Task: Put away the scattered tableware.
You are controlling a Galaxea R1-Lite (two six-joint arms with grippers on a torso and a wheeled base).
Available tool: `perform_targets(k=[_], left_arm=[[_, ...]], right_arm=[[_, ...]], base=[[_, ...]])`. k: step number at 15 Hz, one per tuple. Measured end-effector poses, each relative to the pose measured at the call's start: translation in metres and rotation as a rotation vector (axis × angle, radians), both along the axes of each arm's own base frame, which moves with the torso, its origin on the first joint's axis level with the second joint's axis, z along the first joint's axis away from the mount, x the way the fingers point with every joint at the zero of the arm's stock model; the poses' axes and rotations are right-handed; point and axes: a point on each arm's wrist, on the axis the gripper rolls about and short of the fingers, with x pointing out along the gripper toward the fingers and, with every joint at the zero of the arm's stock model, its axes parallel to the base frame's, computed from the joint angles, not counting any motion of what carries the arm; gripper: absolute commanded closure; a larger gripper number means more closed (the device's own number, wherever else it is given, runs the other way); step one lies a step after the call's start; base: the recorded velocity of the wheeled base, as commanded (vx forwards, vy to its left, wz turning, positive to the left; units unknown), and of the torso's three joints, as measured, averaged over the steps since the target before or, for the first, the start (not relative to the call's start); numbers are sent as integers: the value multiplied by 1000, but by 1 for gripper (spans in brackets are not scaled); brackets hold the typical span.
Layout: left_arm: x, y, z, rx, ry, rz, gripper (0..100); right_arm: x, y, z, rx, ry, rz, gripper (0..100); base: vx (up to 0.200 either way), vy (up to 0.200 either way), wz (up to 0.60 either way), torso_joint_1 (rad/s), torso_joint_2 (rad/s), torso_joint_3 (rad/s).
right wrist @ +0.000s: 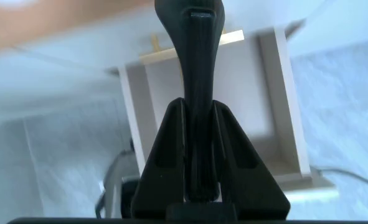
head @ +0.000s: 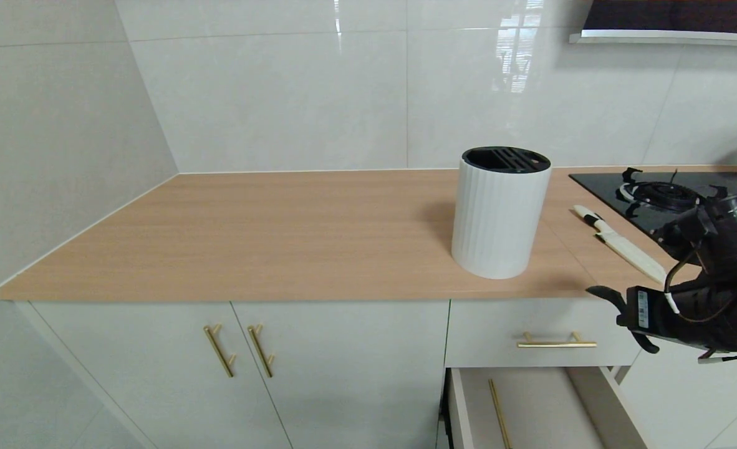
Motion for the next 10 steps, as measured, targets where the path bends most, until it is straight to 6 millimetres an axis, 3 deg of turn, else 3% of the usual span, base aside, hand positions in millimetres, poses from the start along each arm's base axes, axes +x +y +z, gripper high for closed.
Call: perform_targets(k=[4,10], left_arm=[[0,0,0,0,0,0,0],[0,0,0,0,0,0,0]], right_arm=[[-10,0,-9,-64,33,77,100],[-17,5,-19,-93,71,128,100]], base=[[0,0,0,-51,116,70],[0,0,0,-189,461,264]])
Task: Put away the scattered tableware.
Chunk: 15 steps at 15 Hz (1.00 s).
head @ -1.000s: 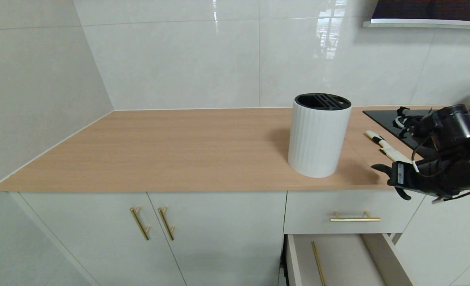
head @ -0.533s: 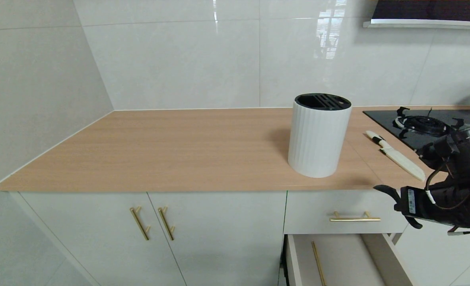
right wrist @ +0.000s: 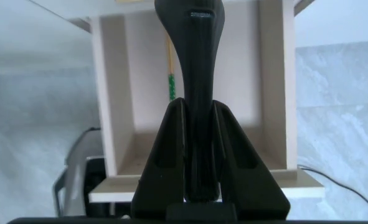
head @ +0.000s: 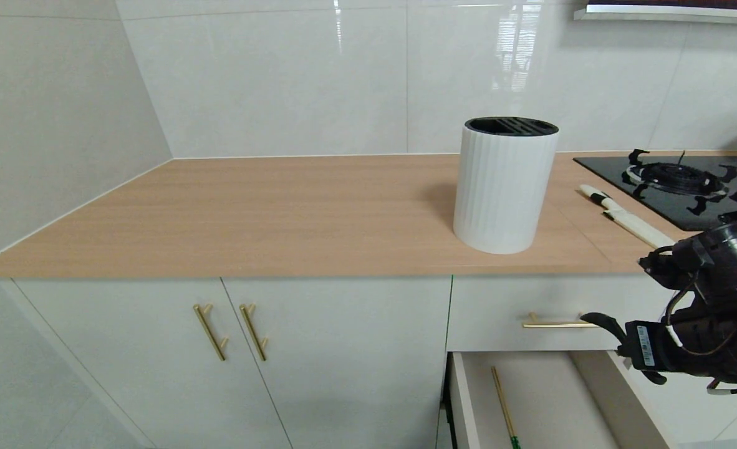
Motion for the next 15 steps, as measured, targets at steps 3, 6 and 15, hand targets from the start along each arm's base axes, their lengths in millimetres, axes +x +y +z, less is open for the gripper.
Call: perform_targets(k=[3,6,15], left_arm=[[0,0,0,0,0,0,0],[0,0,0,0,0,0,0],[0,0,0,0,0,0,0]], right_arm=[[1,1,-5,-6,19,1,100],[4,1,-9,-12,37,1,100],[14,4,-27,-30,75,2,100]], base=[[0,0,0,-186,473,284],[0,0,0,-172,468,305],[0,0,0,-87,296,209]])
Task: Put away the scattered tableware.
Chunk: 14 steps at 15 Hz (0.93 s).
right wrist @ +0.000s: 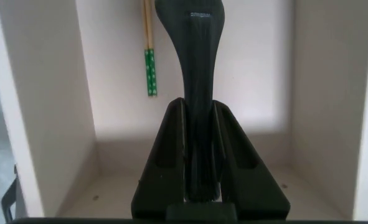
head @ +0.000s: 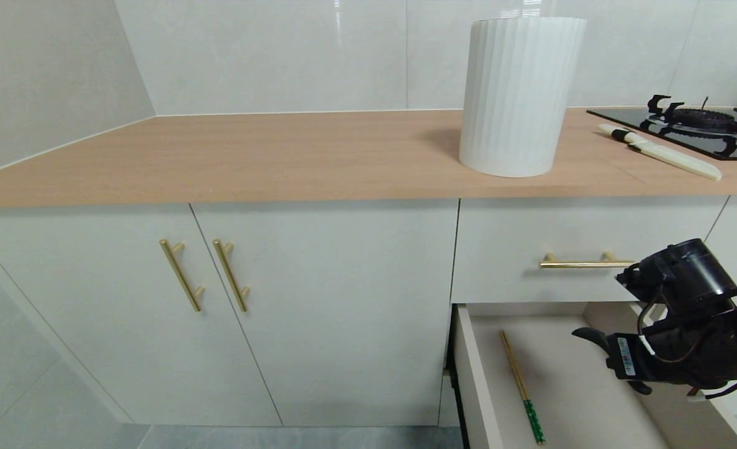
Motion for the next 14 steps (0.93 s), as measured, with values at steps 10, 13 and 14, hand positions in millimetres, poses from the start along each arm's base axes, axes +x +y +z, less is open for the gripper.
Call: perform_targets(k=[10,13,14], left_arm=[[0,0,0,0,0,0,0],[0,0,0,0,0,0,0],[0,0,0,0,0,0,0]], right_arm=[[30,7,-51,-71,15,-1,100],[47,10,-94,-131,-20,-37,100],[50,10,-108,-154,-15,-40,100]], base=[[0,0,0,0,0,0],[0,0,0,0,0,0],[0,0,0,0,0,0]])
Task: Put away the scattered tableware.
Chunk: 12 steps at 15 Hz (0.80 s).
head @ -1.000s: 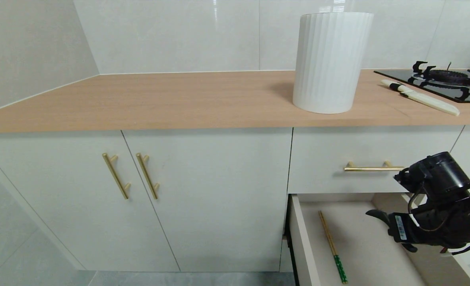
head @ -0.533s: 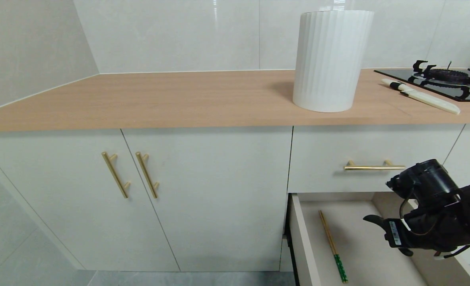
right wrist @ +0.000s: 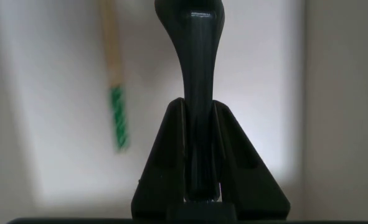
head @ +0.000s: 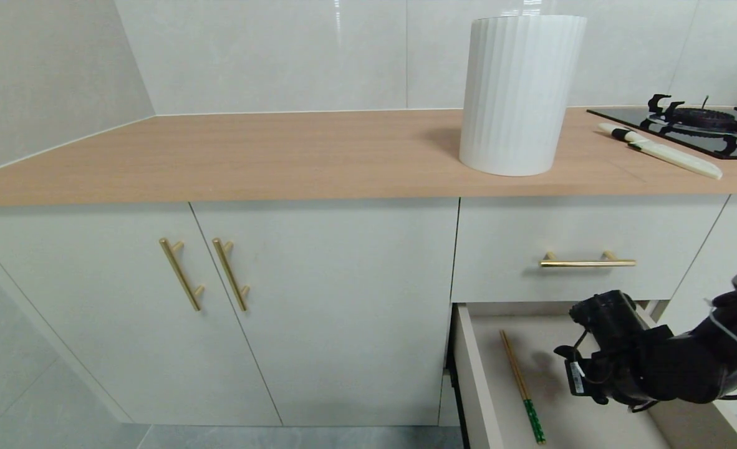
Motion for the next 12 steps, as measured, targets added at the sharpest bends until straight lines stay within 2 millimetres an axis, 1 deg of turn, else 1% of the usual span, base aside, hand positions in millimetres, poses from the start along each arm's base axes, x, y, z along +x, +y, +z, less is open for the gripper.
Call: perform_targets(k=[1,4,9,12], left_arm=[[0,0,0,0,0,0,0],[0,0,0,0,0,0,0],[0,0,0,0,1,0,0],[0,0,0,0,0,0,0]], right_arm=[[3,-3,-13,-17,6,-9,100],[9,-12,-34,-26,24,-39,100],[16,-17,-52,-46,10,-67,100],[21,-24,-61,-67,2,-68,100]], base=[[0,0,0,0,0,0],[0,0,0,0,0,0],[0,0,0,0,0,0],[0,0,0,0,0,0]])
